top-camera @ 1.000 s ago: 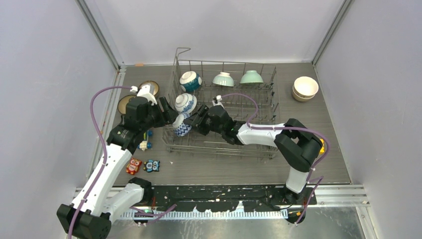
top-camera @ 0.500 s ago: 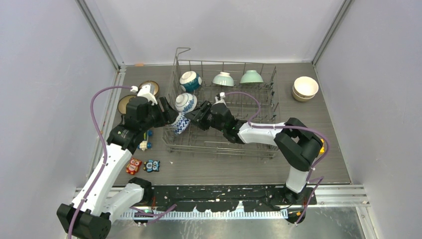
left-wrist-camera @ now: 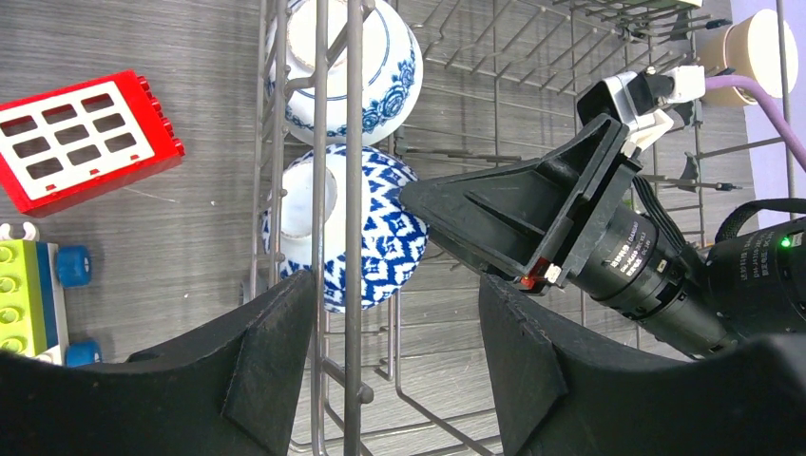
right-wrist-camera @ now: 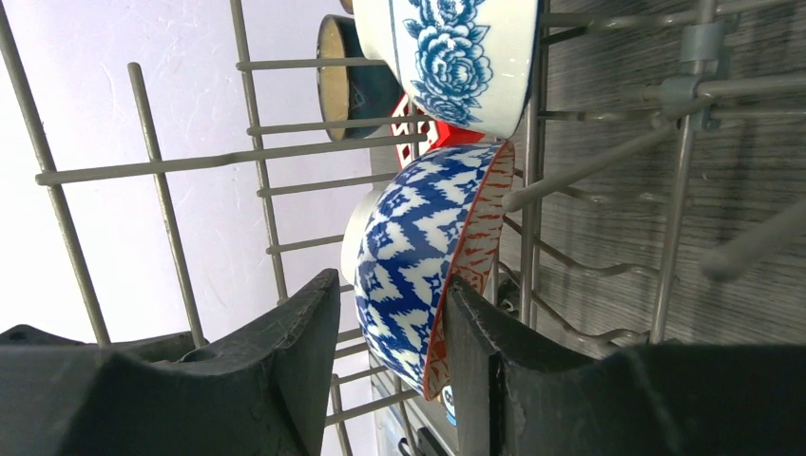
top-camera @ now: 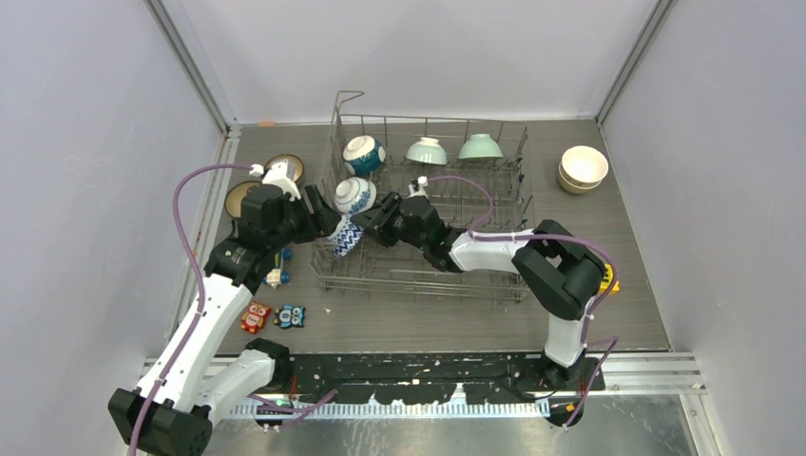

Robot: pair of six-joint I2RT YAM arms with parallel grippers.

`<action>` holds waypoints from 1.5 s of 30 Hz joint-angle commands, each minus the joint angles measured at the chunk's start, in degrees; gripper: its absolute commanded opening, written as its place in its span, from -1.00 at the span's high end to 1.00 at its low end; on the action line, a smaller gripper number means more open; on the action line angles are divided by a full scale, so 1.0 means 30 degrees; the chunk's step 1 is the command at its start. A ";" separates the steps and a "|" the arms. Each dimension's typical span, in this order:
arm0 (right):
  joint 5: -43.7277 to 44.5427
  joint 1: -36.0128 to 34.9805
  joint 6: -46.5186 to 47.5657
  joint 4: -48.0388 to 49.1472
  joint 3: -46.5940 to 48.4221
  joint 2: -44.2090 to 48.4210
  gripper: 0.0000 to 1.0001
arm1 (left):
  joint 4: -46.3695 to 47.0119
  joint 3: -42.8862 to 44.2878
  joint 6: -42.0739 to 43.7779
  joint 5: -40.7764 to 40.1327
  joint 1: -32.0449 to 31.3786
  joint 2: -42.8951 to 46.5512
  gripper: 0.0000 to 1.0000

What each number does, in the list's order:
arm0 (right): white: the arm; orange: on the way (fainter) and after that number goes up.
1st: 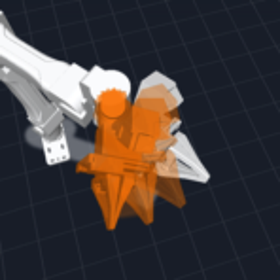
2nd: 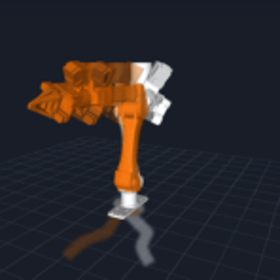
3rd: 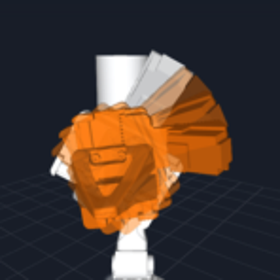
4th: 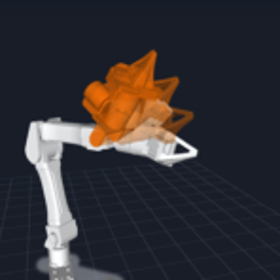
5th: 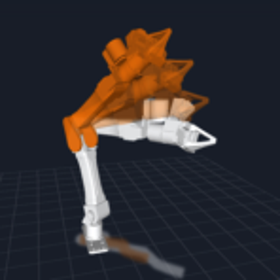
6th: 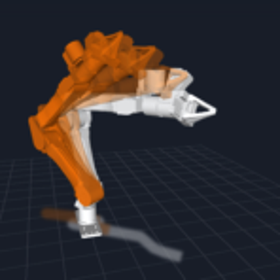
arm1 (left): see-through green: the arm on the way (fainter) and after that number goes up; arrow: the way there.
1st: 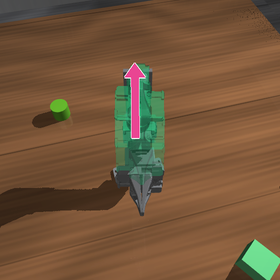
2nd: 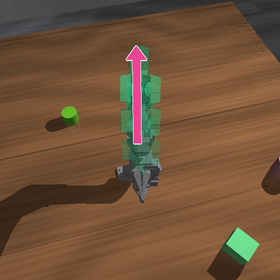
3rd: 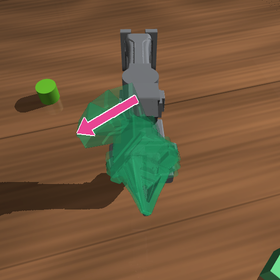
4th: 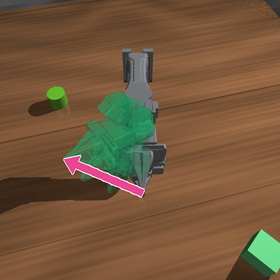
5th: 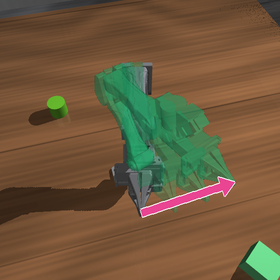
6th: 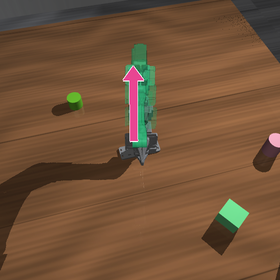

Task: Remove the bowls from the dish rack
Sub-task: Pick up the bowl from the dish rack.

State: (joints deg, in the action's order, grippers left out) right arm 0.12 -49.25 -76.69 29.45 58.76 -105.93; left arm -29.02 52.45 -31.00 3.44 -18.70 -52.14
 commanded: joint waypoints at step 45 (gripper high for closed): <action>-0.4734 -0.0090 -0.3112 0.7700 0.0418 -0.2245 0.46 | 0.0502 -0.0607 -0.0626 0.1697 -0.0594 -0.0087 -0.27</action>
State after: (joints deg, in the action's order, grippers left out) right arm -12.53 -48.62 -84.84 46.41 59.00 -112.14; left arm -28.42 51.99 -31.03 2.98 -18.79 -52.07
